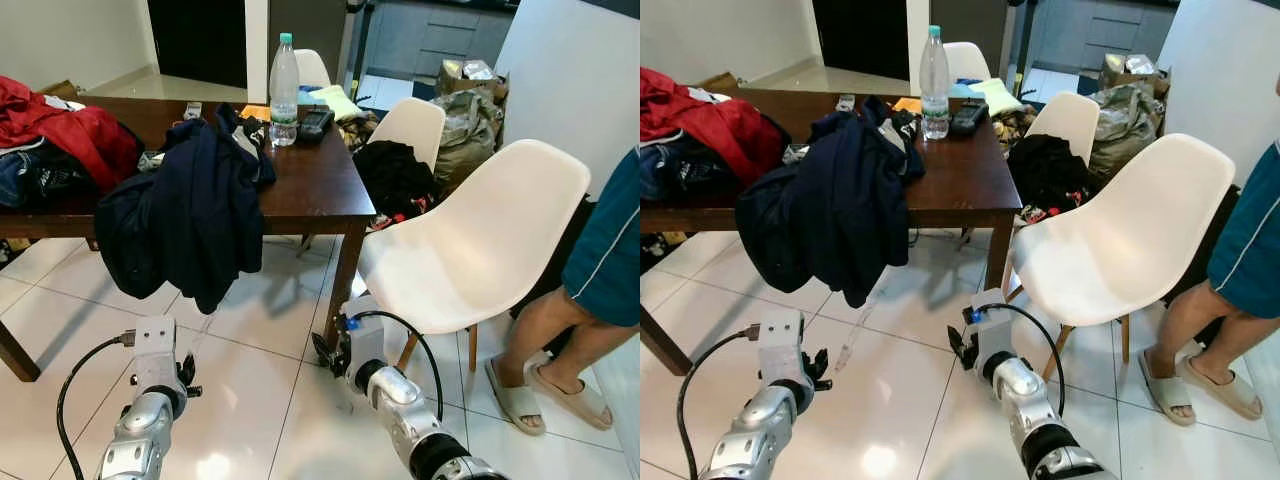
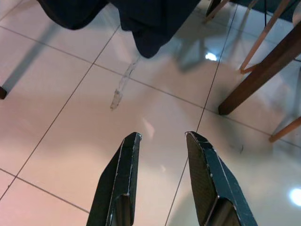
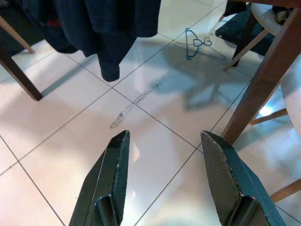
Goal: Hang hanger
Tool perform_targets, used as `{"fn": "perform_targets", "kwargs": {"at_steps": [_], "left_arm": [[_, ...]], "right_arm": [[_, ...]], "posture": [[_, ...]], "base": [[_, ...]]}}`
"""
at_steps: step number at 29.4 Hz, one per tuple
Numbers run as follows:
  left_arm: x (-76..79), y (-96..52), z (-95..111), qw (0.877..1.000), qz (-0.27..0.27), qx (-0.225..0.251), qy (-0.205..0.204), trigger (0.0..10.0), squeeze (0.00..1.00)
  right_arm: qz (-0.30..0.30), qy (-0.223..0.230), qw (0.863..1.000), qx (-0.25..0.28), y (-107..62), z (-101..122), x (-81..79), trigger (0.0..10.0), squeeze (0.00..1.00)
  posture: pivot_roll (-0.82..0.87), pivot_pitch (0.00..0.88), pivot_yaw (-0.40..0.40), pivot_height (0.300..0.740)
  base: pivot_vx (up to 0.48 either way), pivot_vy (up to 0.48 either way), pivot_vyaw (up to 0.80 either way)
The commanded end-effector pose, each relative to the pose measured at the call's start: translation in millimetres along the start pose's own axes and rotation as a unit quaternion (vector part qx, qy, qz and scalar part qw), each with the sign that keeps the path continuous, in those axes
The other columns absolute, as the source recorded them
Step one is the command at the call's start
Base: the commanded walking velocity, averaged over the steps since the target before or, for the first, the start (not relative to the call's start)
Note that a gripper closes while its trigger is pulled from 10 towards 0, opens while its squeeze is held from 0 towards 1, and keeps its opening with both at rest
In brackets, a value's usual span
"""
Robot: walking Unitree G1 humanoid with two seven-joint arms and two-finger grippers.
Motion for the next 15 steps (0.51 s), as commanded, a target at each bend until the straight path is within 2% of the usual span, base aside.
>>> {"fn": "perform_targets", "kwargs": {"at_steps": [1,5,11,15], "left_arm": [[4.9,-1.6,0.0,1.0,0.002,0.012,0.0,10.0,0.0],[5.9,-1.9,6.3,0.999,0.005,0.037,0.013,10.0,0.0],[7.6,-4.3,15.1,0.997,0.007,0.066,0.028,10.0,0.0],[3.8,-3.8,27.3,0.996,0.014,0.083,0.007,10.0,0.0]], "right_arm": [[0.006,-0.012,1.0,0.001,-1.7,-2.0,-0.7,10.0,0.0],[0.016,0.013,0.999,0.028,1.9,7.8,-5.1,10.0,0.0],[0.036,0.024,0.997,0.056,6.7,20.9,-12.6,10.0,0.0],[0.041,0.033,0.996,0.073,9.3,29.0,-15.9,10.0,0.0]], "posture": [[0.19,0.005,-0.077,0.74],[0.2,0.002,-0.073,0.74],[0.2,0.006,-0.072,0.74],[0.21,0.01,-0.08,0.74]], "base": [[0.0,0.0,0.0],[0.0,0.0,0.14],[0.0,0.0,0.8],[0.0,0.0,0.8]]}}
Point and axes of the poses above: a point about 5 cm out from each wrist's last joint towards the gripper, its own y axis pointing out of the wrist towards the gripper, its own z axis along the axis of the wrist's last joint, x = y × z, the point moved 1 cm from there along y, pointing out of the wrist towards the gripper, and after that the axes turned 10 degrees about y, right-handed, at the moved point
